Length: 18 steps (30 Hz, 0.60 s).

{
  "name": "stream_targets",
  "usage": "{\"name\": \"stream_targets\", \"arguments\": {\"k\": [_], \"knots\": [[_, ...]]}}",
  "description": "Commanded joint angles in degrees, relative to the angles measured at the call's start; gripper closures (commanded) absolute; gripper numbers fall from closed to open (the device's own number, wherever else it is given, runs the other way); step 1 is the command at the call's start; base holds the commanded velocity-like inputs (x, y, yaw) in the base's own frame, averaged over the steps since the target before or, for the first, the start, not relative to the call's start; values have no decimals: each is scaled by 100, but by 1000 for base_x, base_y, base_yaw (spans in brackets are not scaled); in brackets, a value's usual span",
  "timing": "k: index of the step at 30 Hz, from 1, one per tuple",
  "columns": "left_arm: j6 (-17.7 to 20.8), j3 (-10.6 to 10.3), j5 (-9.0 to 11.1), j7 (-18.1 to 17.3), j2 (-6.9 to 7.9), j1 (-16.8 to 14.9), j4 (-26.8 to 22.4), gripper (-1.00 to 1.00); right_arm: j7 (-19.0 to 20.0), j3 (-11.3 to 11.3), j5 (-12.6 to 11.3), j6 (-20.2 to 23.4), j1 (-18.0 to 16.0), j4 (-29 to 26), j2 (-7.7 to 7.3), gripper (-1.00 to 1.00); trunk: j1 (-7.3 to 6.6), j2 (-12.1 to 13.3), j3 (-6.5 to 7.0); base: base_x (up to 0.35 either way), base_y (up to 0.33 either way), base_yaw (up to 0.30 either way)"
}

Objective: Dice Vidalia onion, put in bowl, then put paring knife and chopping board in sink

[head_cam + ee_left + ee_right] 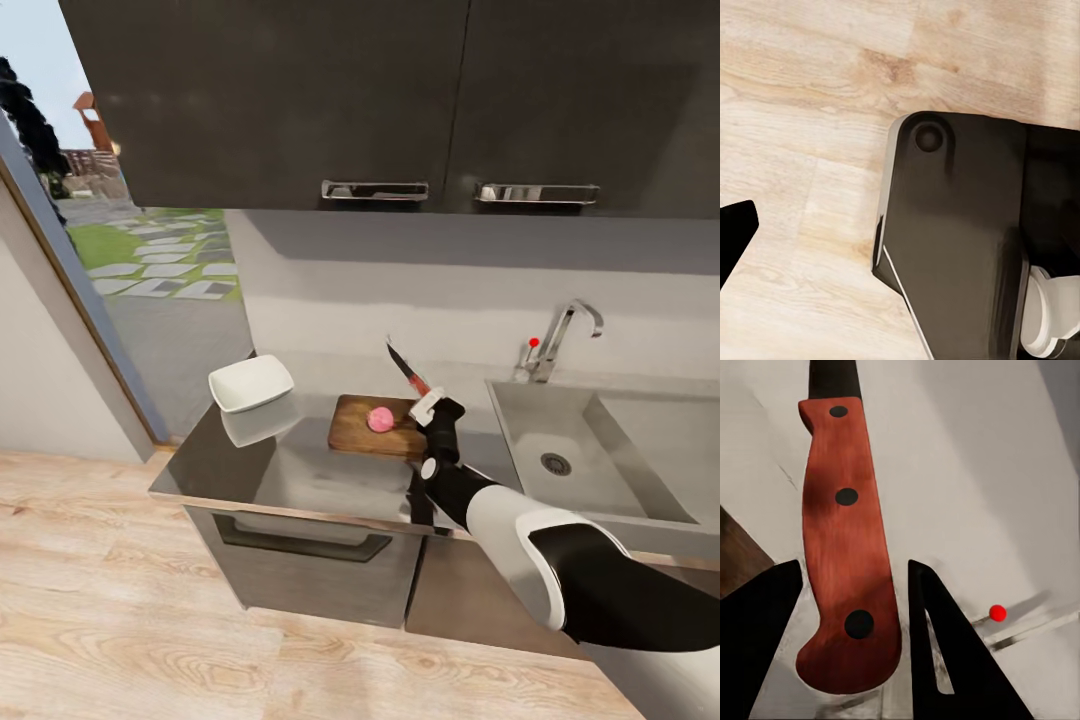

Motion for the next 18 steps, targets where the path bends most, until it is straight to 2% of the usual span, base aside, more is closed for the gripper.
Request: {"name": "stream_targets", "arguments": {"k": [1, 18], "knots": [[2, 7, 61, -58, 1, 2, -8, -100, 57, 53, -50, 8, -5, 9, 1, 100, 3, -12, -10, 0, 0, 0], [2, 7, 61, -60, 2, 2, -8, -100, 244, 58, -17, 67, -8, 12, 1, 100, 3, -12, -10, 0, 0, 0]]}}
